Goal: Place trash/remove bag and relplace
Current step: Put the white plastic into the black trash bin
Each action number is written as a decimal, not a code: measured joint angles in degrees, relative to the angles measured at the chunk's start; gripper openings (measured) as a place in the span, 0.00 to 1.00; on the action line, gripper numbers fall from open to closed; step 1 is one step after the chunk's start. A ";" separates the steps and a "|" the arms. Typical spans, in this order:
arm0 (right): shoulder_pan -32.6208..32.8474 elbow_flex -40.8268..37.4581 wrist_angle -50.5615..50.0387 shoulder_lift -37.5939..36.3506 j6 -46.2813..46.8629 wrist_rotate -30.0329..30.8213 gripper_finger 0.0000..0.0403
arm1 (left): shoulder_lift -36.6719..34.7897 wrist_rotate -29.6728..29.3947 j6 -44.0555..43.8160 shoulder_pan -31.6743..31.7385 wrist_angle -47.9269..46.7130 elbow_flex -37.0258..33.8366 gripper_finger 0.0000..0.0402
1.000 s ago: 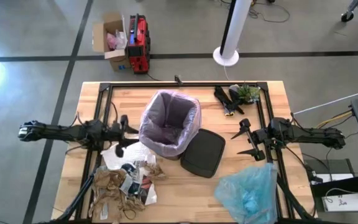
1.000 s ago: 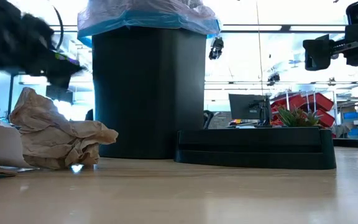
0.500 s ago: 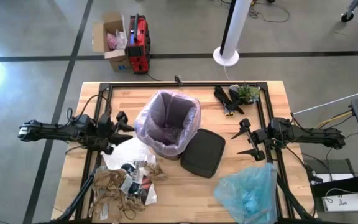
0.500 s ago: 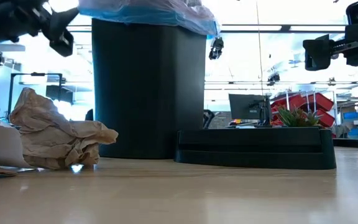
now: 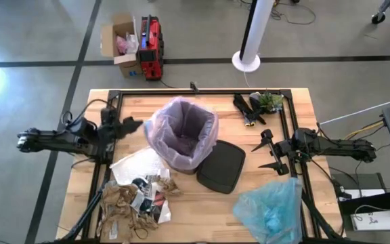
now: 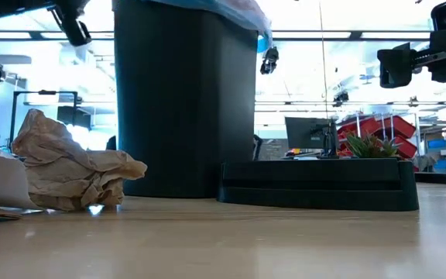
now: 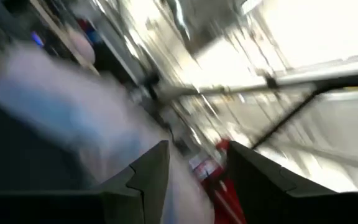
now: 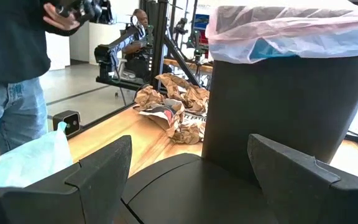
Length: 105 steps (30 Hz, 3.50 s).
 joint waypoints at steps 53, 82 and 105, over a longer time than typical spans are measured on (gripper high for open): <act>-0.28 -0.02 -0.83 0.00 -0.20 16.90 0.77 | 18.92 3.51 -6.01 -0.66 -69.92 6.11 0.37; -0.28 -0.02 -0.53 0.02 -13.49 18.56 0.77 | 45.04 7.22 -1.88 -0.63 -71.86 5.71 0.72; -0.28 -0.02 -0.52 0.00 -13.50 18.56 0.77 | 45.80 3.33 5.97 -0.67 -68.84 6.38 0.03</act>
